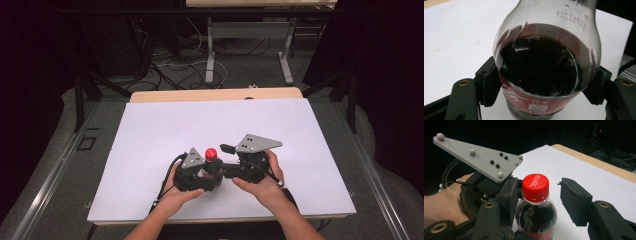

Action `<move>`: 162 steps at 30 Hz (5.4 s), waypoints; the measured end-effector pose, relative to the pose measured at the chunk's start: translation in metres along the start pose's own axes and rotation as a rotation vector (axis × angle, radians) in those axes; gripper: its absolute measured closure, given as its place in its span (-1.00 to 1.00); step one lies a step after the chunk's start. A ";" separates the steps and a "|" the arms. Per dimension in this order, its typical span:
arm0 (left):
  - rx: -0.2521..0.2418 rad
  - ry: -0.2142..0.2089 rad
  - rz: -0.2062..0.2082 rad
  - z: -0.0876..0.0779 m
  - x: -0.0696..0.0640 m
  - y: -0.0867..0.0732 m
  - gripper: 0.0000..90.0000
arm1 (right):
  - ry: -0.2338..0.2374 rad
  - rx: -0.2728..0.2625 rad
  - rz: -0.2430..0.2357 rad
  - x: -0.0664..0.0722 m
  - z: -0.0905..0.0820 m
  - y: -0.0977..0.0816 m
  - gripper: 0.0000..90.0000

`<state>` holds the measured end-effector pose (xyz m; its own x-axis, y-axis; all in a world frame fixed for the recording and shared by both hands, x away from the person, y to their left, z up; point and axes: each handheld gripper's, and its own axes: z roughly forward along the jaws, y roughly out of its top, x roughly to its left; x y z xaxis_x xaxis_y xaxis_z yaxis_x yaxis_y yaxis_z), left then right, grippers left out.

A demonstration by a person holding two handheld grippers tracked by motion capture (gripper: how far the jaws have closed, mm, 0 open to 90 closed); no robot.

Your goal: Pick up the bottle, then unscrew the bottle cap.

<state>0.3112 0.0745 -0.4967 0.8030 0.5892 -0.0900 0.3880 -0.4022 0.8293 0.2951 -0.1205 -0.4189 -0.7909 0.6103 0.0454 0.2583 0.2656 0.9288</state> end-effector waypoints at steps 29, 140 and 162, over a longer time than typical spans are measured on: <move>0.033 -0.119 0.075 0.005 -0.016 -0.001 -0.36 | 0.200 0.055 -0.092 -0.015 -0.002 -0.003 0.37; 0.004 -0.041 0.038 -0.005 -0.011 0.002 -0.35 | 0.320 0.071 -0.130 -0.028 0.014 0.016 0.38; 0.000 -0.011 0.007 -0.006 -0.007 0.002 -0.35 | -0.035 -0.019 -0.011 0.010 0.010 0.013 0.21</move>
<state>0.3033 0.0736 -0.4916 0.8106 0.5786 -0.0904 0.3827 -0.4064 0.8297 0.2963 -0.1037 -0.4102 -0.7737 0.6331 0.0223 0.2388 0.2588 0.9359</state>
